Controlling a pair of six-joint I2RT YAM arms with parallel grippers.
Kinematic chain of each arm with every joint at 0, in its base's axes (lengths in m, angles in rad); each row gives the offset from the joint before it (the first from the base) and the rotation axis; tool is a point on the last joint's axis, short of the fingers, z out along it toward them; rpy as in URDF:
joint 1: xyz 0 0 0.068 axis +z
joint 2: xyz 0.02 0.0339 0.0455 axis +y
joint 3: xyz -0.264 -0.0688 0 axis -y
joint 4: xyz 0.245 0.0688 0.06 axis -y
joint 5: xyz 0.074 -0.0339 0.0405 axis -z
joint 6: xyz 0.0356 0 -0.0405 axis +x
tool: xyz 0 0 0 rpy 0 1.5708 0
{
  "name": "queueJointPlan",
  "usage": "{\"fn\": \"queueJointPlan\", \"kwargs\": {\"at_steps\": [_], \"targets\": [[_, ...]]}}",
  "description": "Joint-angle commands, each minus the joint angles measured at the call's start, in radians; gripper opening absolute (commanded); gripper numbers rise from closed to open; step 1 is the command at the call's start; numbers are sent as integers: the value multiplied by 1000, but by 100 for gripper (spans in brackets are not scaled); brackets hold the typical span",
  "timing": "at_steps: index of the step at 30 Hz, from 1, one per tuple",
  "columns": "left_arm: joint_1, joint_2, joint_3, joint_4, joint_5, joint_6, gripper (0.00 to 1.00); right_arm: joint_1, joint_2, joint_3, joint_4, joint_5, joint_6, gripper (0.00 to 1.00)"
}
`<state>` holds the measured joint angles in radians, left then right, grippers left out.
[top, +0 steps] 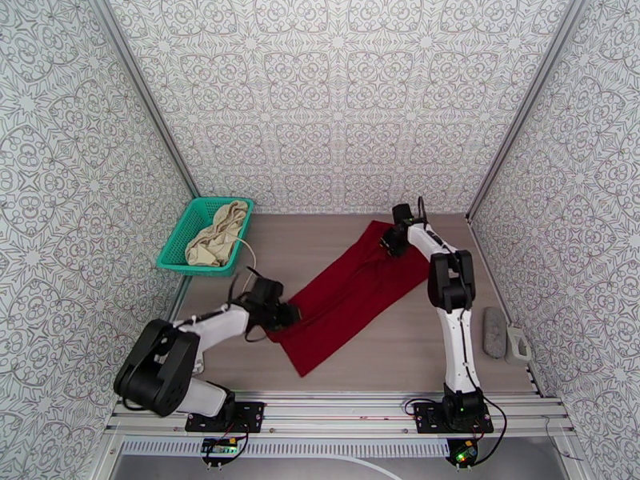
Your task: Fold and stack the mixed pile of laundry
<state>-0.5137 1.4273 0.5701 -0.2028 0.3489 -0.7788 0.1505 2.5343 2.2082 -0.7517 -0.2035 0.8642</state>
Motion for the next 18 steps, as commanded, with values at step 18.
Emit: {"fn": "queueJointPlan", "kwargs": {"at_steps": [18], "targets": [[77,77,348,-319,83,307,31,-11,-572,-664,27,106,-234,41]]}}
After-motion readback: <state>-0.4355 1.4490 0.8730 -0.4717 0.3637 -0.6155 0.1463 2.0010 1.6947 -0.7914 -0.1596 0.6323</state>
